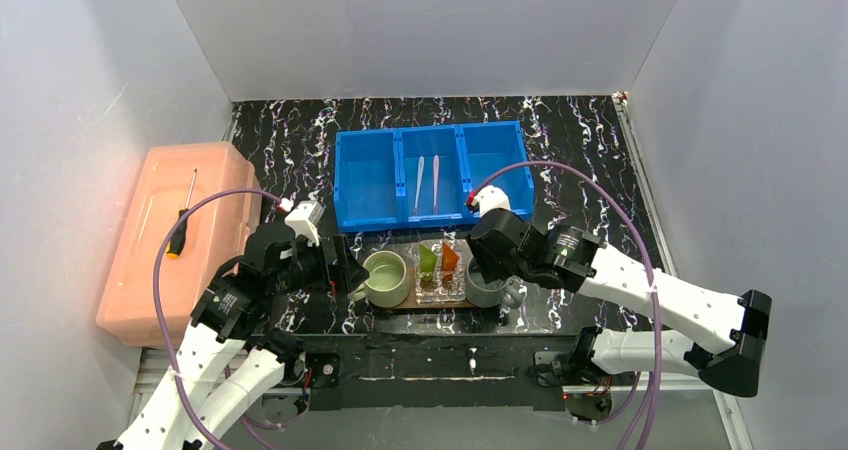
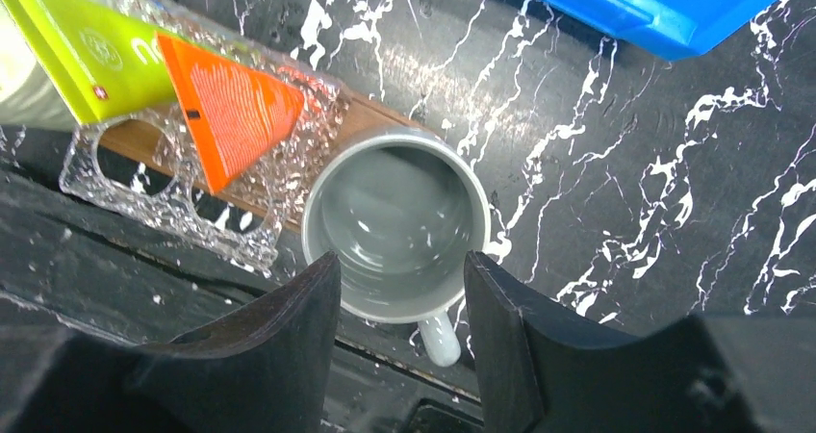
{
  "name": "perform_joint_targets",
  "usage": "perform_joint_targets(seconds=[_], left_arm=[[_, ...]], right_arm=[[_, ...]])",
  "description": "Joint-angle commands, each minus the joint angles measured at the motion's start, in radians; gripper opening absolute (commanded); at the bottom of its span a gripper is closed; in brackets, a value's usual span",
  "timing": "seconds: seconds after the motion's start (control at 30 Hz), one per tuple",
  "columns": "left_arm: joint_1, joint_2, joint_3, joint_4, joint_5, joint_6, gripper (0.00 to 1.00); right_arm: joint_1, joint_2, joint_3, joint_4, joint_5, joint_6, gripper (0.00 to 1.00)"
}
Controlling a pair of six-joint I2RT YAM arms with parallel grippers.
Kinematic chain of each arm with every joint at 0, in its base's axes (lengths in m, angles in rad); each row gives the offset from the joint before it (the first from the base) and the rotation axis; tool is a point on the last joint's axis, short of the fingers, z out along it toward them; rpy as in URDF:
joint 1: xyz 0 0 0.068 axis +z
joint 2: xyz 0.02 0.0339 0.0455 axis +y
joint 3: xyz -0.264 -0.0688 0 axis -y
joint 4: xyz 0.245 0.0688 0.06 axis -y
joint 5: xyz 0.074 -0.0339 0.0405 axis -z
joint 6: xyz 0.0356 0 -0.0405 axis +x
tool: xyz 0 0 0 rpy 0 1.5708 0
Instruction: Prepare toiletry sets of a toothbrush and toothpaste on the tray
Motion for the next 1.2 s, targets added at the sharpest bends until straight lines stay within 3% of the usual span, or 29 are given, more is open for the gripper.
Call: perform_joint_targets(seconds=[0.0, 0.3, 0.67, 1.17], left_arm=[[-0.001, 0.002, 0.001, -0.009, -0.009, 0.005, 0.99], [0.0, -0.004, 0.001, -0.009, -0.009, 0.005, 0.99], [0.0, -0.01, 0.001, -0.007, 0.0, 0.007, 0.99], [0.0, -0.009, -0.001, 0.004, 0.031, 0.018, 0.99]], right_arm=[[-0.004, -0.021, -0.015, 0.136, 0.091, 0.041, 0.59], [-0.024, 0.107, 0.064, 0.248, 0.16, -0.024, 0.62], [-0.129, 0.346, 0.265, 0.323, 0.03, -0.122, 0.62], [-0.245, 0.629, 0.478, 0.343, -0.084, -0.116, 0.57]])
